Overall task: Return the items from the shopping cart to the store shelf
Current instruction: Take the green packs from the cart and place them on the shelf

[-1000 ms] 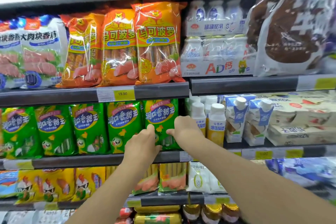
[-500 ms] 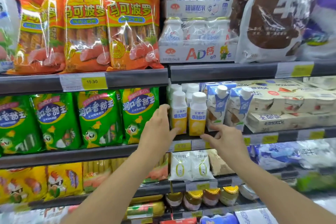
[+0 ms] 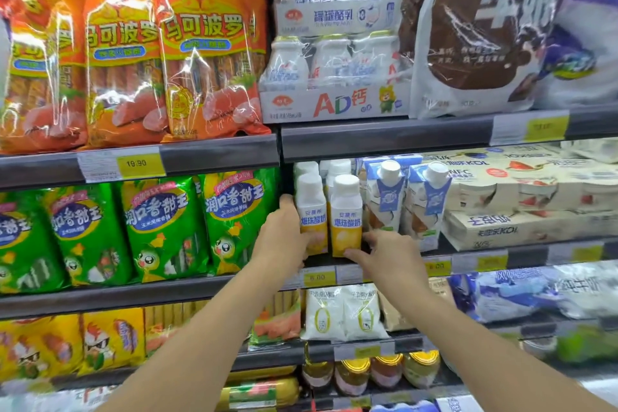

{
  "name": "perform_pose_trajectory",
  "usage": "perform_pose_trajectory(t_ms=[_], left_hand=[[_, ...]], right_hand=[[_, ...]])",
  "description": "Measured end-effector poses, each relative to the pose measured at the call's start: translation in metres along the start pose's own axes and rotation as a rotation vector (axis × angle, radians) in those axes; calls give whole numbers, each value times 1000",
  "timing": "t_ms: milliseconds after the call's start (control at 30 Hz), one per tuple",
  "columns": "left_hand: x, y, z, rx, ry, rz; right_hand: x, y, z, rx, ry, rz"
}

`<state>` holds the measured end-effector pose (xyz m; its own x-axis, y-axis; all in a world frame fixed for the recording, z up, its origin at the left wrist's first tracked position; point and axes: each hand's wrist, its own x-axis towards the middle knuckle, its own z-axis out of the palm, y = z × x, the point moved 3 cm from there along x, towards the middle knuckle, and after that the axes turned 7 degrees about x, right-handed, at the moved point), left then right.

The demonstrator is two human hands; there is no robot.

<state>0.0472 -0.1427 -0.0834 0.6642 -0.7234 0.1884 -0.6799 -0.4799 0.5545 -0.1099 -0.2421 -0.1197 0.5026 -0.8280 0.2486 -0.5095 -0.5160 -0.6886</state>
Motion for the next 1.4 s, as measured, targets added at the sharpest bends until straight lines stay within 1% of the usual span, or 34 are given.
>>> perform_pose_trajectory(t_ms=[167, 333, 433, 467, 533, 600, 633, 667, 733, 833, 933, 1067, 1133, 1267, 1400], left_hand=[[-3, -1, -3, -25, -44, -3], [-6, 0, -4, -68, -35, -2], [-14, 0, -9, -124, -32, -28], [-19, -3, -13, -127, 2, -27], [-30, -9, -24, -60, 162, 44], [-40, -5, -32, -1, 321, 199], [-43, 1, -32, 3, 352, 280], [-45, 10, -27, -3, 354, 347], [-51, 34, -12, -17, 332, 462], [-54, 70, 7, -28, 322, 544], [-43, 97, 15, -24, 322, 485], [-24, 120, 29, 44, 313, 284], [-18, 128, 36, 94, 322, 213], [-15, 145, 45, 143, 285, 102], [-12, 151, 52, 153, 247, 8]], right_hand=[[4, 4, 4, -14, -8, 17], [2, 3, 4, 19, -12, 12], [-9, 6, -3, 125, 4, 31], [-14, 10, -8, 184, 31, 45], [-23, 25, -24, 299, 118, 80], [-29, 41, -45, 356, 239, 112], [-30, 49, -55, 360, 294, 122], [-31, 55, -63, 354, 325, 129], [-31, 63, -73, 344, 329, 138], [-25, 71, -75, 315, 274, 137], [-13, 75, -76, 252, 169, 113], [4, 81, -82, 234, 18, 83], [9, 84, -85, 261, -35, 60], [17, 90, -85, 172, -77, -6], [20, 97, -76, 156, -99, -11]])
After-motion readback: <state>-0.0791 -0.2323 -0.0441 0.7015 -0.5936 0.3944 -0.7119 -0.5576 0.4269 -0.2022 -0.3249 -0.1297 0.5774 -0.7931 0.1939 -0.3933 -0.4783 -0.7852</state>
